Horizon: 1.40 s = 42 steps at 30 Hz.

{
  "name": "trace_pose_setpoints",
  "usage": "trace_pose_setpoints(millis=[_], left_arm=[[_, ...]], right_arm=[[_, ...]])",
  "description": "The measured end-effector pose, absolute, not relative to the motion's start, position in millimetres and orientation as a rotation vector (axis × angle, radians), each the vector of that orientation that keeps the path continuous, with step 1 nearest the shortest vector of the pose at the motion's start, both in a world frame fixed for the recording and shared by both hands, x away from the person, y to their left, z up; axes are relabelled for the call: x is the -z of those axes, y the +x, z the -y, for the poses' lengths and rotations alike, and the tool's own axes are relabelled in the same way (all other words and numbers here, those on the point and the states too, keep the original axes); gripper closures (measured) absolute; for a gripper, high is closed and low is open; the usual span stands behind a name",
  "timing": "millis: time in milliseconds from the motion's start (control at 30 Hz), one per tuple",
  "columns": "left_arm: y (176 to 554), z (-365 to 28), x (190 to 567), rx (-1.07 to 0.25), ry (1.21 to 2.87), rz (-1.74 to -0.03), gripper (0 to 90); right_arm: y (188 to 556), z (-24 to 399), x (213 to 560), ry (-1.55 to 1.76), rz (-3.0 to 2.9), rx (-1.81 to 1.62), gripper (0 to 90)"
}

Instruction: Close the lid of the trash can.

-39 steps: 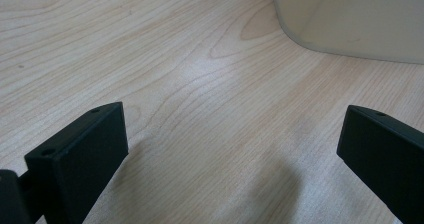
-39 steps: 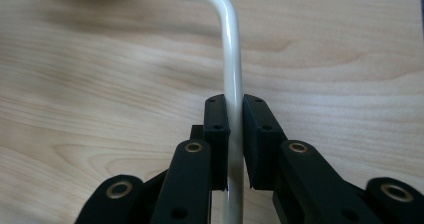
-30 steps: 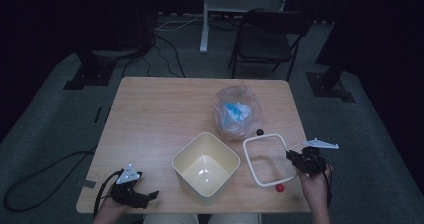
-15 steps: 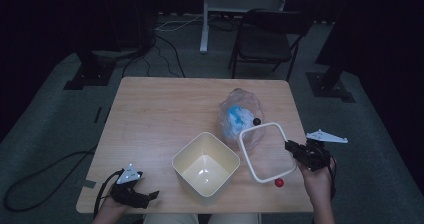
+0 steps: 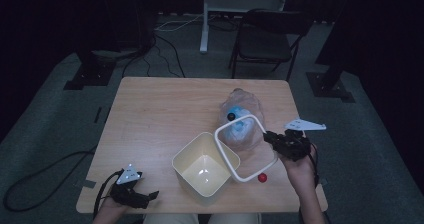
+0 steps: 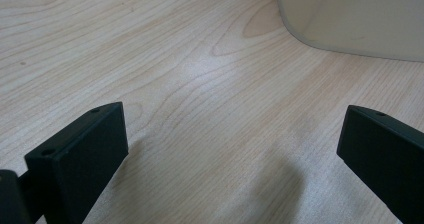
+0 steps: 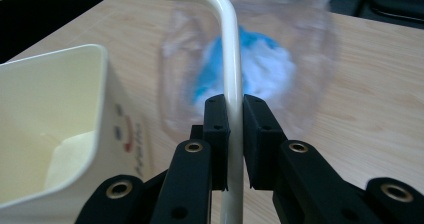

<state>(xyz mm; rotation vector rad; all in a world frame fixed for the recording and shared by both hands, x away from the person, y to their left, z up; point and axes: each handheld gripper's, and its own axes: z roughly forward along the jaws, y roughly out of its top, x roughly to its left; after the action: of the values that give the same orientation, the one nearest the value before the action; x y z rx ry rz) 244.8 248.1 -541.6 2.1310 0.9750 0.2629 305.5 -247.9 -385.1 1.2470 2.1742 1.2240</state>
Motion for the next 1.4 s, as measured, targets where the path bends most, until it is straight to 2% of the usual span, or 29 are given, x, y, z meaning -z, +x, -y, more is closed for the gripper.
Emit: trace_pose_setpoints(millis=[567,1400], left_arm=[[244.2,-250.2,542.0,-0.263,2.138,-0.976,0.5],[243.7,-248.7,542.3,-0.263,2.146,-0.969,0.5]], right_arm=[[318.0,174.6,385.0,1.052,-2.378,-1.185,81.6],[323.6,142.4,399.8,0.983,-2.509,-1.113,80.9]])
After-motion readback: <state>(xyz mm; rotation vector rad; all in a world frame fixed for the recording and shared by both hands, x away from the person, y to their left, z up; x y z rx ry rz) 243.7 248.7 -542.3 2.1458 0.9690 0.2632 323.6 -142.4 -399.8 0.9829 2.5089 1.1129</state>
